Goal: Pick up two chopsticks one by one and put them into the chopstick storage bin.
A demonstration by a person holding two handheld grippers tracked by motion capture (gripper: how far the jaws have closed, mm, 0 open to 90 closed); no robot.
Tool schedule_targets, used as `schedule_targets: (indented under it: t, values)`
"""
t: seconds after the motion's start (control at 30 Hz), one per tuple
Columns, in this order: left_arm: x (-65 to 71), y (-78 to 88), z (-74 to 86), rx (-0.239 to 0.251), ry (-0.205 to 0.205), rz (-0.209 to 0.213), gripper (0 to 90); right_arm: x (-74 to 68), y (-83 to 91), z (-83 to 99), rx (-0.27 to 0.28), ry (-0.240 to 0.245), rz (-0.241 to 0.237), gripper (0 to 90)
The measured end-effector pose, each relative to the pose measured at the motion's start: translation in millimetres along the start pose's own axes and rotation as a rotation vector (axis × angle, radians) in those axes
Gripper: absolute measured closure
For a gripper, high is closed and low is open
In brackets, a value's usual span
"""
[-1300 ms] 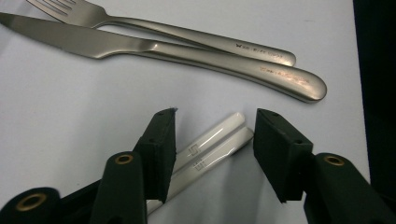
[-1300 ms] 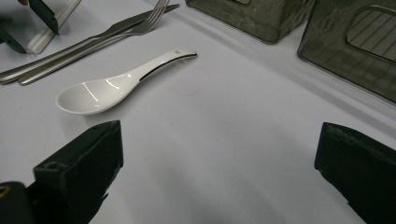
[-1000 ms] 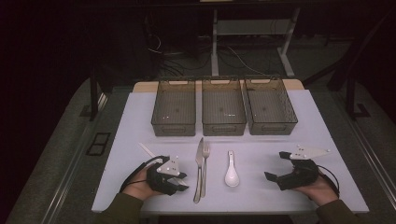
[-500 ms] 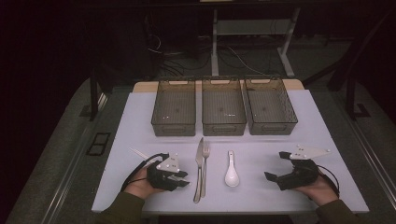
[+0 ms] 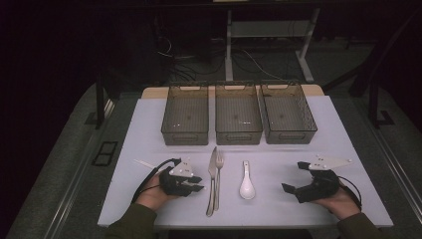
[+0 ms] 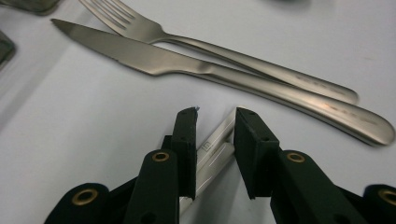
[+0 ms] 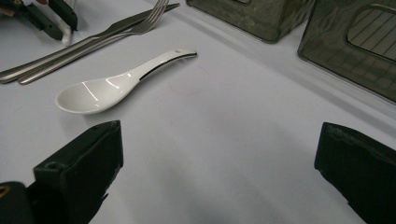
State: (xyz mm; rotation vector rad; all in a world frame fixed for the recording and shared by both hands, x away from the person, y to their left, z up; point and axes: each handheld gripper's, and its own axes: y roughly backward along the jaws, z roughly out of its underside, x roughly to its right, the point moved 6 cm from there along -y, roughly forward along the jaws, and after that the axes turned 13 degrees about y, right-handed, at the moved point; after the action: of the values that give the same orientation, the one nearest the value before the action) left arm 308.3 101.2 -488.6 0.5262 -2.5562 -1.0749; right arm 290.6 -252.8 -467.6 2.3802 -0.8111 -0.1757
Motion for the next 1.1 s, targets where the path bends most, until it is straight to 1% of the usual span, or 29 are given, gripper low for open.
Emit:
schedule_targets:
  t: [0.13,0.17,0.2,0.27,0.3,0.33,0.37,0.4,0.43,0.5,0.53,0.57,0.63,0.7,0.73,0.77,0.83,0.9,0.93,1.0,1.03,1.07,1.1]
  values:
    - [-3.5,-3.5,-3.9,0.015,0.034,-0.019,69.4,0.2,0.1,0.1,-0.001,0.000,0.001,1.3]
    - [-4.8,-3.9,-4.6,0.010,0.027,-0.023,69.6,0.2,0.1,0.1,-0.001,0.000,0.001,1.3]
    - [-5.3,-4.7,-5.4,0.015,0.037,-0.028,69.7,0.2,0.0,0.1,-0.001,0.000,0.000,1.3]
    - [-7.4,-5.5,-6.4,0.014,0.038,-0.036,69.8,0.3,0.0,0.1,-0.002,-0.001,0.001,1.3]
    - [-7.8,-6.5,-7.4,0.024,0.048,-0.038,69.9,0.4,0.1,0.1,0.000,-0.001,0.001,1.3]
    - [-9.3,-6.3,-7.7,0.017,0.043,-0.044,70.0,0.4,0.1,0.0,0.000,-0.001,0.001,1.3]
    - [-9.6,-7.3,-8.7,0.026,0.052,-0.049,70.1,0.4,0.2,0.0,0.000,0.000,0.001,1.3]
    - [-11.0,-7.5,-9.2,0.024,0.049,-0.057,70.2,0.4,0.1,0.1,-0.001,0.000,0.001,1.3]
    - [-12.2,-8.0,-10.0,0.029,0.056,-0.067,70.3,0.4,0.1,0.1,-0.001,0.000,0.001,1.3]
    - [-15.3,-8.8,-11.6,0.030,0.050,-0.084,70.5,0.4,0.0,0.2,-0.002,-0.001,0.001,1.3]
    - [-16.2,-9.5,-12.3,0.035,0.057,-0.092,70.6,0.4,0.1,0.2,-0.002,0.000,0.001,1.3]
    - [-17.3,-10.1,-13.1,0.037,0.056,-0.091,70.7,0.5,0.1,0.2,-0.002,-0.001,0.001,1.3]
    - [-17.7,-10.4,-13.0,0.039,0.069,-0.087,70.5,0.5,0.2,0.1,-0.001,-0.002,0.001,1.3]
    - [-18.7,-9.8,-12.9,0.043,0.070,-0.100,67.9,0.6,0.3,0.1,0.000,-0.002,0.000,1.3]
    - [-18.7,-9.2,-12.8,0.044,0.078,-0.103,64.8,0.6,0.2,0.1,0.000,-0.002,0.000,1.3]
    - [-18.6,-7.8,-13.0,0.046,0.079,-0.096,60.8,0.6,0.2,0.2,-0.001,-0.001,0.000,1.3]
    - [-19.4,-0.7,-13.8,0.062,0.075,-0.101,56.8,0.5,0.4,0.2,-0.001,-0.004,0.000,1.3]
    - [-23.4,11.6,-14.9,0.104,0.107,-0.086,55.8,0.8,0.8,0.2,0.001,-0.003,0.000,1.3]
    - [-26.9,18.7,-14.7,0.117,0.116,-0.091,55.8,0.9,0.8,0.2,0.001,-0.003,0.000,1.3]
    - [-34.8,34.1,-12.0,0.132,0.130,-0.112,56.0,0.9,0.4,0.5,-0.002,-0.005,-0.001,1.3]
    - [-40.5,41.9,-9.7,0.139,0.138,-0.132,57.5,1.1,0.2,0.4,-0.001,-0.002,-0.001,1.3]
    - [-47.6,49.7,-6.3,0.140,0.154,-0.159,58.6,1.1,0.2,0.4,-0.001,-0.002,-0.001,1.3]
    - [-55.2,56.8,-2.5,0.147,0.179,-0.179,59.9,1.0,0.2,0.3,0.000,-0.003,-0.001,1.3]
